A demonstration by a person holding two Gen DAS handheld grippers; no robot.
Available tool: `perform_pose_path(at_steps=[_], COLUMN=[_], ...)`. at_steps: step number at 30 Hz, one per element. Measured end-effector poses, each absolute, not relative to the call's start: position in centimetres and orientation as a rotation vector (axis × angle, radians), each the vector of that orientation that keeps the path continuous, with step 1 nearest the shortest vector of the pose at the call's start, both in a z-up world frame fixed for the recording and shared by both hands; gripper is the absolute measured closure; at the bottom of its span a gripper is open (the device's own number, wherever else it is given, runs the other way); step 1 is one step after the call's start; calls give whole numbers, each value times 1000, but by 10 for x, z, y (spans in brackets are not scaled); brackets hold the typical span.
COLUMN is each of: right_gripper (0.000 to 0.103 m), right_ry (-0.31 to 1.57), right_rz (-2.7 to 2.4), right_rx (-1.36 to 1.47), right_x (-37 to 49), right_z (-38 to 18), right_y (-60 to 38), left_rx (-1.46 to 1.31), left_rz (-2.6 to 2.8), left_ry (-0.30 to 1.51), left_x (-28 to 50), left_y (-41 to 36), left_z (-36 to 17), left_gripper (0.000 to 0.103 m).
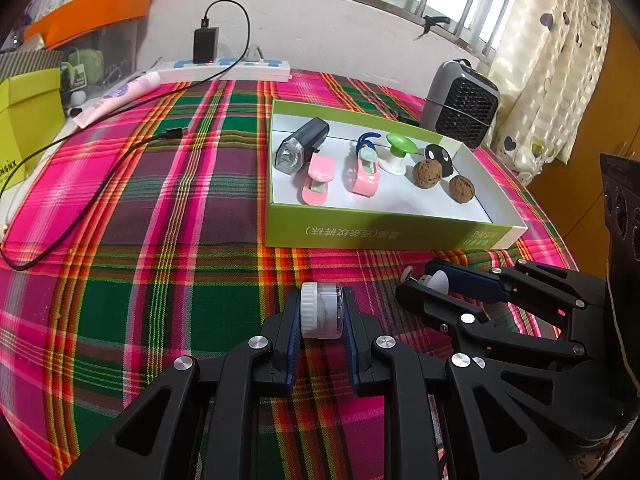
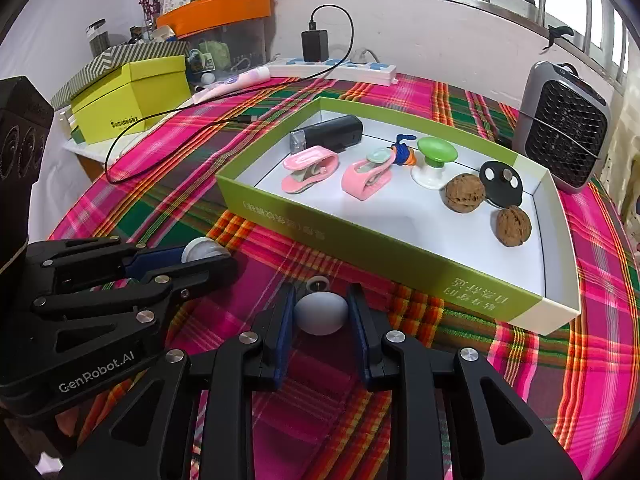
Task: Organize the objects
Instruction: 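Carry the white jar into the box with the left tool while the right tool carries the ball in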
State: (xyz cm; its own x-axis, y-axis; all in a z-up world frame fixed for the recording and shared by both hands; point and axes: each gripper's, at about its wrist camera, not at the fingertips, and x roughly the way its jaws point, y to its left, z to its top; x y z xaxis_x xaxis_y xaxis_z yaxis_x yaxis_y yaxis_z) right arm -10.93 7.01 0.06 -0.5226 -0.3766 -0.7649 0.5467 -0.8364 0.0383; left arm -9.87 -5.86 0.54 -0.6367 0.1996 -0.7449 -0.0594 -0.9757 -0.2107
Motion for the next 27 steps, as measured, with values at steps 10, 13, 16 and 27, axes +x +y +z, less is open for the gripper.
perform_pose_path(at_steps=[10, 13, 16, 27], right_gripper=[76, 76, 76, 76], right_ry=[268, 262, 257, 216], right_rz=[-2346, -2344, -2340, -2359], right_rx=[1101, 1099, 1100, 1078], right_x=[-109, -108, -108, -108], right_z=[1, 2, 1, 9], right_y=[71, 72, 71, 79], left_rx=[-1265, -1265, -1266, -1225], left_rz=[2713, 2716, 2718, 2728], left_ry=[-244, -240, -236, -220], left_x=[-100, -100, -101, -100], left_y=[-56, -56, -56, -55], left_z=[5, 5, 6, 19], left_gripper=[86, 86, 86, 86])
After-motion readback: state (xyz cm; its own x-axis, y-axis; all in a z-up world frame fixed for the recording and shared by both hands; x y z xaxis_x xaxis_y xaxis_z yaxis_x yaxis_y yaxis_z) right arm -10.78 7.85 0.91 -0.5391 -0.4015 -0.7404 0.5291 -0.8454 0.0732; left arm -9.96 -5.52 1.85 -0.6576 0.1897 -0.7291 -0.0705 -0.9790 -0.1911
